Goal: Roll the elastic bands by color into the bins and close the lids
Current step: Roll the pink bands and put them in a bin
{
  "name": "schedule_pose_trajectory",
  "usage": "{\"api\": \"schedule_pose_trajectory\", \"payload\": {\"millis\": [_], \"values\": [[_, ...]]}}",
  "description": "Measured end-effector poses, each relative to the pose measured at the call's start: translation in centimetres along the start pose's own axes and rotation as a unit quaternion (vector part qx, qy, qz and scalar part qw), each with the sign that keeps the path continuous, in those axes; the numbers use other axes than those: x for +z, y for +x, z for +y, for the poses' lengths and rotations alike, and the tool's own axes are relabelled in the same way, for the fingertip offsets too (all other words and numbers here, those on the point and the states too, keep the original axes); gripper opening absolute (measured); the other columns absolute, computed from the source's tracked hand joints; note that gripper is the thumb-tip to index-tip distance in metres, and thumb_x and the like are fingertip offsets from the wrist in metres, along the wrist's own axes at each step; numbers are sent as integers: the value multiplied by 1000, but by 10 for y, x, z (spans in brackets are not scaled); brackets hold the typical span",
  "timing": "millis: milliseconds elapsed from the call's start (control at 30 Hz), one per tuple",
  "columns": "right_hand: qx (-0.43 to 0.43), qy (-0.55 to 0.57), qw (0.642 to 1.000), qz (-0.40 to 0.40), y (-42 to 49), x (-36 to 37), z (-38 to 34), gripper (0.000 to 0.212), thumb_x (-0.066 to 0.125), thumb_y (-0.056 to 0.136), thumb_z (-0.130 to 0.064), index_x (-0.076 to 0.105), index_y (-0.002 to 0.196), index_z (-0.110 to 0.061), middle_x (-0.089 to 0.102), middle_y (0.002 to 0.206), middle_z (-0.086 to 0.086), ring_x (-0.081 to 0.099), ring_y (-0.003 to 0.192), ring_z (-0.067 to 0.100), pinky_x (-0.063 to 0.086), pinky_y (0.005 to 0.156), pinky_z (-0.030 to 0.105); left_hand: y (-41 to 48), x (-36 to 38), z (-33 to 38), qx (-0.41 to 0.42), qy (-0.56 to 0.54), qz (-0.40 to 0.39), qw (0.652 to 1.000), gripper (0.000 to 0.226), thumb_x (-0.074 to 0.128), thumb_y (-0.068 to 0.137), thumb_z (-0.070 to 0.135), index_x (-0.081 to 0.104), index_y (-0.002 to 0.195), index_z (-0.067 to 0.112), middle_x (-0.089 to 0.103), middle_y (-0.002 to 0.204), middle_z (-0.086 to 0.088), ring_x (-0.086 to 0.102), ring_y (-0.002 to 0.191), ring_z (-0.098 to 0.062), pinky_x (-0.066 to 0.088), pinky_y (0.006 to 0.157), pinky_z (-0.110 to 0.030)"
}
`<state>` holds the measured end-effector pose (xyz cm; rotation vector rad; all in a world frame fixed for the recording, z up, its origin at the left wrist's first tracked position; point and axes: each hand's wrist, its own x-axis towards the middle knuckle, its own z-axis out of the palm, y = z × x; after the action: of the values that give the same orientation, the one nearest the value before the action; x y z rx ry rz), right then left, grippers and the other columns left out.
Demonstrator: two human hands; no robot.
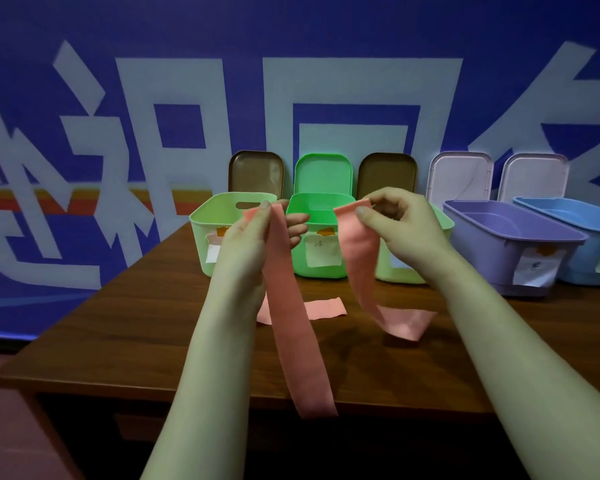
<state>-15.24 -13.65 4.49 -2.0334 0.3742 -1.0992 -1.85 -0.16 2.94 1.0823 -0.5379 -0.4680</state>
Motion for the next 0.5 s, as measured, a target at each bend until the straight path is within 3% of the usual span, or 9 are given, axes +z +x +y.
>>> {"api": "schedule_pose_trajectory", "payload": {"millis": [167, 267, 400, 500], "values": [[-17, 23, 999, -32, -5, -7, -38, 10, 70, 84, -9, 67, 93, -11, 71, 78, 13, 62, 70, 12, 49, 67, 29, -22, -4, 19, 53, 6, 7, 999, 33, 40, 102, 27, 62, 112, 5, 74, 88, -8, 71, 71, -11, 56, 67, -19], [-33, 54, 994, -88, -10, -11, -62, 9, 71, 83, -7, 65, 87, -12, 65, 63, 3, 52, 57, 9, 41, 53, 20, -26, -6, 29, 89, 16, 16, 996, 32, 40, 102, 26, 59, 115, 4, 72, 83, -8, 69, 67, -9, 56, 65, -18], [-51, 70, 989, -124, -16, -11, -92, 9, 71, 83, -9, 63, 82, -15, 59, 58, 0, 45, 54, 12, 37, 52, 21, -33, -6, 44, 109, 14, 21, 994, 37, 41, 102, 28, 59, 117, 1, 72, 84, -10, 69, 72, -15, 55, 76, -26], [-67, 89, 981, -159, -22, -9, -114, 8, 70, 83, -7, 63, 84, -11, 58, 60, 4, 45, 53, 12, 37, 47, 15, -41, -6, 57, 114, 39, 25, 992, 39, 40, 101, 37, 67, 101, 8, 72, 67, 2, 68, 62, -7, 56, 65, -18]]}}
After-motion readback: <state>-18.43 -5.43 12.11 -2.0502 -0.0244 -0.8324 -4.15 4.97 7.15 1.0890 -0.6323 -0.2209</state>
